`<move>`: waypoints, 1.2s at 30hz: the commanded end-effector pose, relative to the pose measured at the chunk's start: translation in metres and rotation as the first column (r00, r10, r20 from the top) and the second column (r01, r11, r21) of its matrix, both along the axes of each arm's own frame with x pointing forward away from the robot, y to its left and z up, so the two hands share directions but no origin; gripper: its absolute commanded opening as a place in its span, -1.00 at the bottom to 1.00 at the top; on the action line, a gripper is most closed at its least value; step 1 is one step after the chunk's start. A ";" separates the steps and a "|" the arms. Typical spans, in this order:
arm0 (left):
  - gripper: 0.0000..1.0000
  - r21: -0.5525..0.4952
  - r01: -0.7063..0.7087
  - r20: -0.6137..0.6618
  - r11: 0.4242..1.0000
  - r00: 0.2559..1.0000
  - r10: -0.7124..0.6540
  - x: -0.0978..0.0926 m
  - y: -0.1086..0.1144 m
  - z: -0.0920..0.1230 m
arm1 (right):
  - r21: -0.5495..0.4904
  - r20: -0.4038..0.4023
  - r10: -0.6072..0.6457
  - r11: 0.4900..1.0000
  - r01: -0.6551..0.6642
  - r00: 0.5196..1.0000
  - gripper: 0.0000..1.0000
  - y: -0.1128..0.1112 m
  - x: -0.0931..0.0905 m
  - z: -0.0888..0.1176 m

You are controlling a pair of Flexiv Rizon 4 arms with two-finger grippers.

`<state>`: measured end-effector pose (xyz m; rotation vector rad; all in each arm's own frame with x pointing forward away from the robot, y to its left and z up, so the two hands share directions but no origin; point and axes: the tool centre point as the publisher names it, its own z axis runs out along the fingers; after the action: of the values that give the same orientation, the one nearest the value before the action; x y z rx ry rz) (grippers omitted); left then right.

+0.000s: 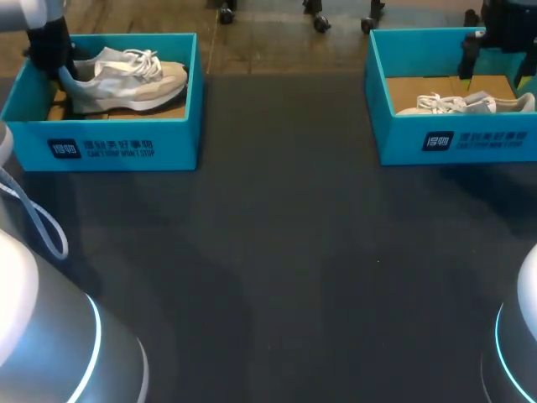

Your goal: Take the shoe out of the shoebox, open the shoe tongue, remove and reinsert the insole, then place the shoe into the shoebox

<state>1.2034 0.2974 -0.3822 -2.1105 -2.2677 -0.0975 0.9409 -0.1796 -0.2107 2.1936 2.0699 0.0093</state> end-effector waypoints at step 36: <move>-1.00 0.004 0.056 0.119 0.998 0.991 -0.056 -0.114 -0.015 0.187 | -0.001 0.001 0.000 1.000 0.000 1.000 1.00 0.000 0.000 0.000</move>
<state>1.1621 0.2934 -0.2265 -2.1889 -2.2301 -0.0595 0.9409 -0.1796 -0.2107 2.1934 2.0700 0.0093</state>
